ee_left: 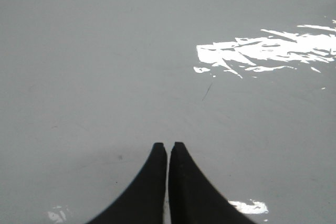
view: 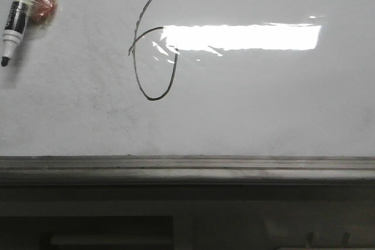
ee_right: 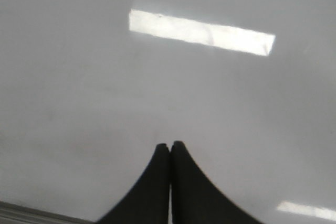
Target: Write number 6 on whiteboard
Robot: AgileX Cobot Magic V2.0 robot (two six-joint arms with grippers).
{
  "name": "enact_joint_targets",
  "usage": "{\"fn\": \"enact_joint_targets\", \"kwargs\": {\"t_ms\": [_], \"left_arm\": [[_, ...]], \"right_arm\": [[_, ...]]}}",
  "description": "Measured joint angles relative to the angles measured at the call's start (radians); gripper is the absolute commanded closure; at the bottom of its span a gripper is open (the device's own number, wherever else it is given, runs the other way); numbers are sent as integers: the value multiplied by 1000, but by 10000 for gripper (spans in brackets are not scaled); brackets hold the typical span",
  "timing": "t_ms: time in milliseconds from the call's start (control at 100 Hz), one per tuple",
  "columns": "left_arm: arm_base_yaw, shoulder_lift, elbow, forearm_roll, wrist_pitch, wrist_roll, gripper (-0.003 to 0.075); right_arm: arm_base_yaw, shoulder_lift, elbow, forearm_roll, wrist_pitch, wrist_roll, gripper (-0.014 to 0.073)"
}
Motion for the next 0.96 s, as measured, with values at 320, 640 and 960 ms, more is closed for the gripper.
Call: {"fn": "enact_joint_targets", "kwargs": {"t_ms": [320, 640, 960], "left_arm": [[0, 0, 0, 0, 0, 0, 740], [0, 0, 0, 0, 0, 0, 740], [0, 0, 0, 0, 0, 0, 740]], "right_arm": [[-2, 0, 0, -47, -15, 2, 659], [-2, 0, 0, -47, -15, 2, 659], [-2, 0, 0, -47, -15, 2, 659]]}}
